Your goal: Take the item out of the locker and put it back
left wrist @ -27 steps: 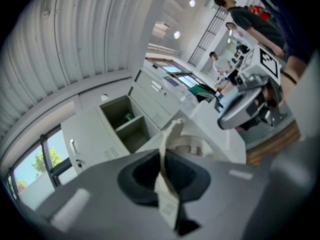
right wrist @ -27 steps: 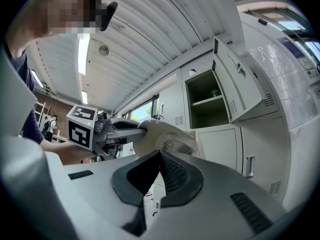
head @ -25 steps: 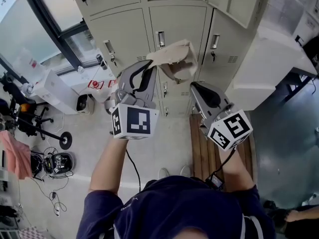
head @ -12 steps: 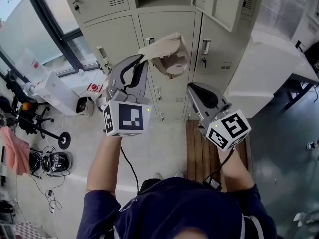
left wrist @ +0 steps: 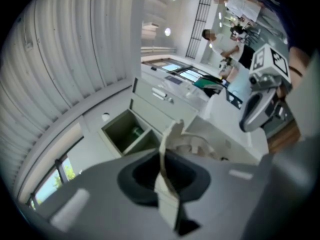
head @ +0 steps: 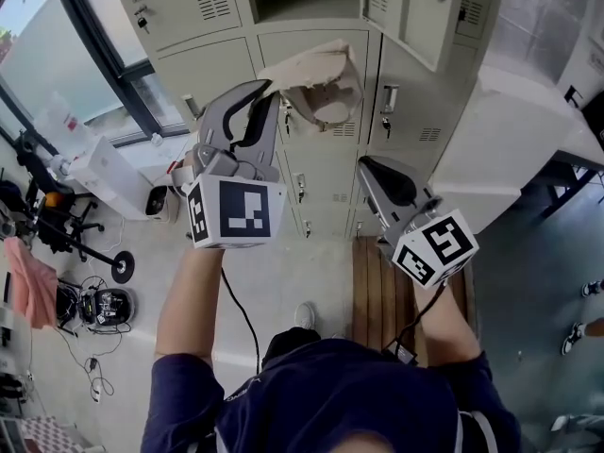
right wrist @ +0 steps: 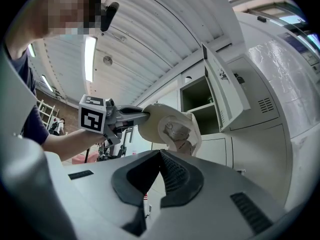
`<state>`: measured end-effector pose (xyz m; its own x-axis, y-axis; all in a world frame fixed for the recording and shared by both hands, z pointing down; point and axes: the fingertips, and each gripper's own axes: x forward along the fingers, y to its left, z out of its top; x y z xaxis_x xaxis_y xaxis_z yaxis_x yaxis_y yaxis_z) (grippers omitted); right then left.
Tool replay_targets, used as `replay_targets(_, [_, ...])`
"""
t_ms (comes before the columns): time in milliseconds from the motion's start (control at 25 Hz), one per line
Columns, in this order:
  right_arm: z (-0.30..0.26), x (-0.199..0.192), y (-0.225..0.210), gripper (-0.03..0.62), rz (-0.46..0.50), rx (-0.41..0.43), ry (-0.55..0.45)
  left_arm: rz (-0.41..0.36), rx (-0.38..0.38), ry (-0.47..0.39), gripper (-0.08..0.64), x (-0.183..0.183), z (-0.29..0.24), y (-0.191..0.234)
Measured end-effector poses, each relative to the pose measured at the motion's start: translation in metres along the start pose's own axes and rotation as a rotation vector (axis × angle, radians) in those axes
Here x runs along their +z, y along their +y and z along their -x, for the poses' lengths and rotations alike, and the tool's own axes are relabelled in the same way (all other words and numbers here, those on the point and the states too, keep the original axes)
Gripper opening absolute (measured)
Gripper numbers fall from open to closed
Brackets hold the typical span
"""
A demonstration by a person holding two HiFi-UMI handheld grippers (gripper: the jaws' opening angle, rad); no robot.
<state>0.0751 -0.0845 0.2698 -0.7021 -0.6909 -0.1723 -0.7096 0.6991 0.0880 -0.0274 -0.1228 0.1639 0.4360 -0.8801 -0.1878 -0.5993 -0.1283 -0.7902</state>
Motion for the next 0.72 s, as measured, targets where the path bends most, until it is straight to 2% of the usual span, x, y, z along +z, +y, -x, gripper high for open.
replay_targets(720, [-0.087,-0.026,-0.047,0.005,0.010,-0.042,0.006,-0.080,0.041,-0.121,0.018,-0.022,-0.073,0.057])
